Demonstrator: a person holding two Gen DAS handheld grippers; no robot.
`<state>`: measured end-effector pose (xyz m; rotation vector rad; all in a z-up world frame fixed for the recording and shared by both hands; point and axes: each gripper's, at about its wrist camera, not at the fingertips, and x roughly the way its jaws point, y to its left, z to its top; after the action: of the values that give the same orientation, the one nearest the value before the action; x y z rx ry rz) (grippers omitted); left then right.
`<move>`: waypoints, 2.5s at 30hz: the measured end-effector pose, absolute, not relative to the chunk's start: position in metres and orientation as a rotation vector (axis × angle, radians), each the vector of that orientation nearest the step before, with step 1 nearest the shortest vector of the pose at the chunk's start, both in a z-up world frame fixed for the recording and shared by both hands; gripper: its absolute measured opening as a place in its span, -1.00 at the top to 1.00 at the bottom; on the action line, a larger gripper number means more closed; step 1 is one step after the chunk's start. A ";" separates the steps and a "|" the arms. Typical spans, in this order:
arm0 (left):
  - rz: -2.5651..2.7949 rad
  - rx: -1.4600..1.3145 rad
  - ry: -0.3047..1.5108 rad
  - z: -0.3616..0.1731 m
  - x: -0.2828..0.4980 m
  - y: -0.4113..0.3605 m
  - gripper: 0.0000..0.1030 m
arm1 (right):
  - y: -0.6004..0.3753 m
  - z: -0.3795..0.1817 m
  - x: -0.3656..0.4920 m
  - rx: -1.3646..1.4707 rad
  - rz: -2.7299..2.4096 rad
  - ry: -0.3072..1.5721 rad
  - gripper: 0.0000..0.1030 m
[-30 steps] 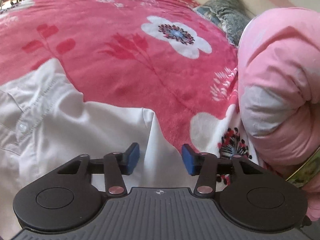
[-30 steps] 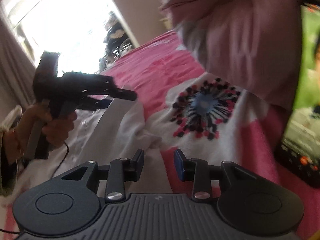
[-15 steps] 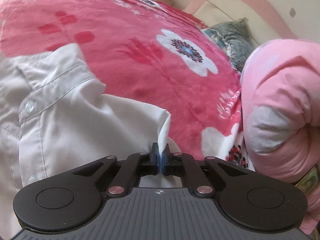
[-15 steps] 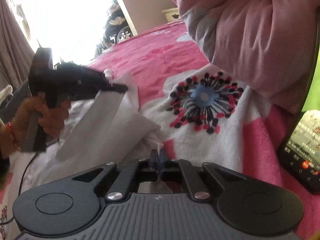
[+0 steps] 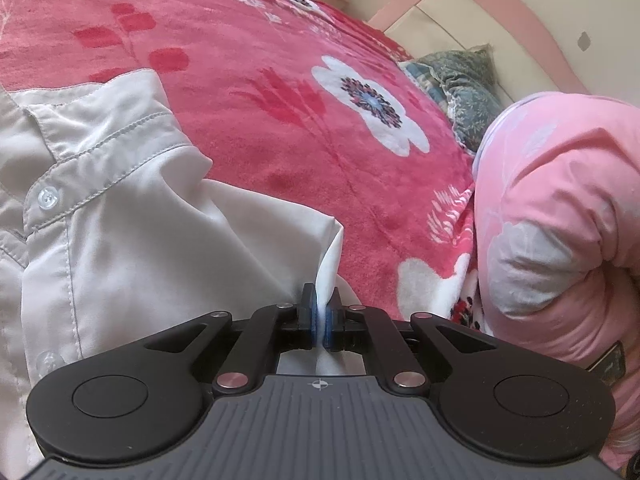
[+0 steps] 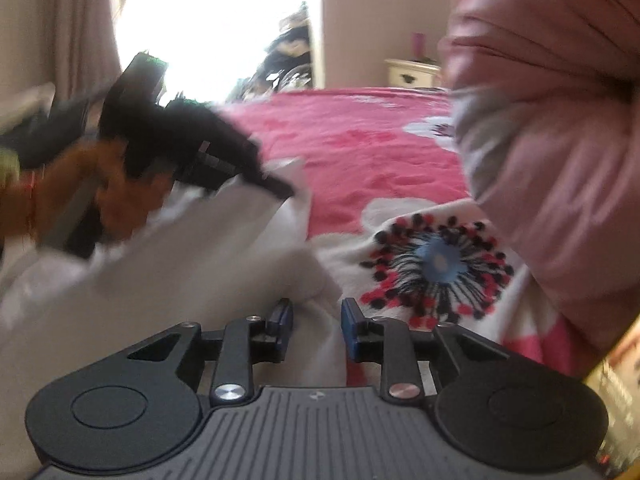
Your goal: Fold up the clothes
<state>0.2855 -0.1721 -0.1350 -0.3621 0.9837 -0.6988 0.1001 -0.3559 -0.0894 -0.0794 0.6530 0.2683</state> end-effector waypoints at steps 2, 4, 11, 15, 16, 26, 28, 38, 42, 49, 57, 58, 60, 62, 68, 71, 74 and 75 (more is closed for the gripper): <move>-0.706 -0.368 0.992 -0.136 0.287 -0.173 0.86 | -0.349 -0.092 0.100 -0.138 0.267 0.643 0.26; -0.718 -0.382 1.001 -0.136 0.288 -0.173 0.71 | -0.347 -0.093 0.102 -0.158 0.261 0.627 0.17; -0.733 -0.389 0.996 -0.137 0.289 -0.174 0.63 | -0.363 -0.093 0.119 0.014 0.226 0.621 0.22; -0.727 -0.396 0.993 -0.138 0.289 -0.173 0.63 | -0.390 -0.096 0.121 0.239 0.175 0.656 0.26; -0.726 -0.397 0.992 -0.138 0.289 -0.173 0.63 | -0.397 -0.097 0.121 0.301 0.166 0.662 0.26; -0.699 -0.422 0.990 -0.129 0.292 -0.168 0.33 | -0.414 -0.097 0.116 0.427 0.155 0.700 0.18; -0.693 -0.421 0.986 -0.124 0.292 -0.167 0.22 | -0.405 -0.090 0.111 0.321 0.161 0.698 0.09; -0.723 -0.273 0.856 -0.068 0.250 -0.140 0.13 | -0.405 -0.054 0.074 0.215 0.158 0.529 0.28; -0.837 -0.078 0.849 -0.064 0.201 -0.140 0.13 | -0.396 -0.046 0.072 0.288 0.284 0.475 0.47; -0.791 0.177 0.984 -0.114 0.155 -0.145 0.14 | -0.359 -0.074 0.079 0.242 0.377 0.704 0.57; -0.774 0.139 0.972 -0.100 0.143 -0.123 0.14 | -0.354 -0.062 0.076 0.183 0.363 0.832 0.59; -0.773 0.130 0.954 -0.097 0.140 -0.120 0.14 | -0.354 -0.054 0.077 0.191 0.368 0.802 0.59; -0.793 0.107 0.930 -0.093 0.134 -0.116 0.14 | -0.354 -0.037 0.086 0.225 0.372 0.745 0.59; -0.806 0.118 0.920 -0.093 0.127 -0.118 0.14 | -0.349 -0.030 0.103 0.244 0.358 0.722 0.59; -0.793 0.212 0.904 -0.112 0.111 -0.121 0.13 | -0.334 -0.067 0.154 0.244 0.325 0.833 0.59; -0.803 0.188 0.891 -0.113 0.110 -0.114 0.12 | -0.332 -0.091 0.158 0.227 0.313 0.920 0.66; -0.810 0.158 0.892 -0.114 0.110 -0.110 0.12 | -0.330 -0.063 0.171 0.255 0.323 0.883 0.59; -0.813 0.156 0.890 -0.114 0.110 -0.109 0.12 | -0.329 -0.053 0.178 0.284 0.335 0.854 0.59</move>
<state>0.1096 -0.1091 -0.1137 0.1559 0.8898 -0.8129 0.1778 -0.3287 -0.0528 0.2843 0.8541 0.3350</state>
